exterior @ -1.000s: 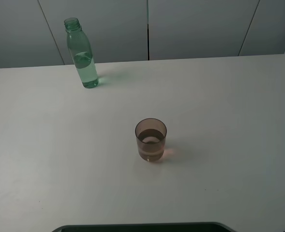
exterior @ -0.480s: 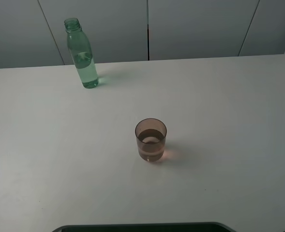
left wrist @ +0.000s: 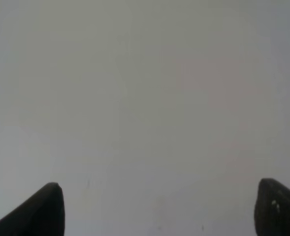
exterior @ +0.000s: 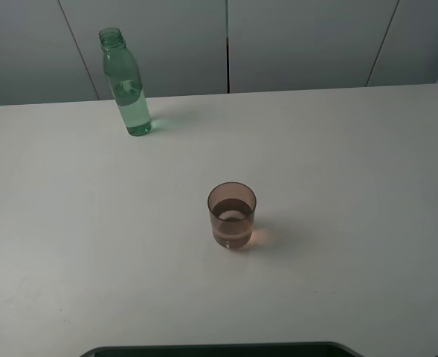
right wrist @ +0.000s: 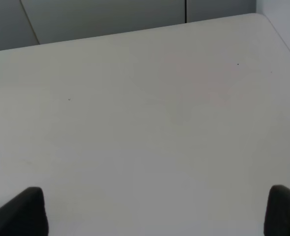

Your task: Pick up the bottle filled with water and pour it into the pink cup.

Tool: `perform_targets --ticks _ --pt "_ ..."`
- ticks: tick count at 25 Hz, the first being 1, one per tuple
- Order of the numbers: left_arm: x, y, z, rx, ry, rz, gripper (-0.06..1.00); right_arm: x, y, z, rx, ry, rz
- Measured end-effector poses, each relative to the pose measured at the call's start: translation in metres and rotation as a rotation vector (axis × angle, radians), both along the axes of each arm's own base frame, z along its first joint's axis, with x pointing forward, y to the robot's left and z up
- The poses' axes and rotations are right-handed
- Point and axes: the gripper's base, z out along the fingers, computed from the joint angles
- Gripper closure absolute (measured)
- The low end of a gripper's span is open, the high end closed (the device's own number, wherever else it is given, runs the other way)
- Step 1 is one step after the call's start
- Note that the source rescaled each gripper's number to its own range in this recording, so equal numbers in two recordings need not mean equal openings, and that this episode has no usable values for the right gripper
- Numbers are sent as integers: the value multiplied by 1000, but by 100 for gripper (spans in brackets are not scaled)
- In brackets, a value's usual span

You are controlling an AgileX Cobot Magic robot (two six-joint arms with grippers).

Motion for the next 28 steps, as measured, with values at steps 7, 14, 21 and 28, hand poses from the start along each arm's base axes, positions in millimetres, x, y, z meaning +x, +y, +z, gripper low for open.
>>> perform_targets --ticks 7,14,21,28 --pt "-35 1 -14 -13 -246 5 0 0 0 0 0 0 0" --pt "-37 3 -19 30 -243 0 0 0 0 0 0 0 0" --pt "-36 10 -20 24 -240 -18 0 0 0 0 0 0 0" --pt "-35 18 -20 13 -235 91 0 0 0 0 0 0 0"
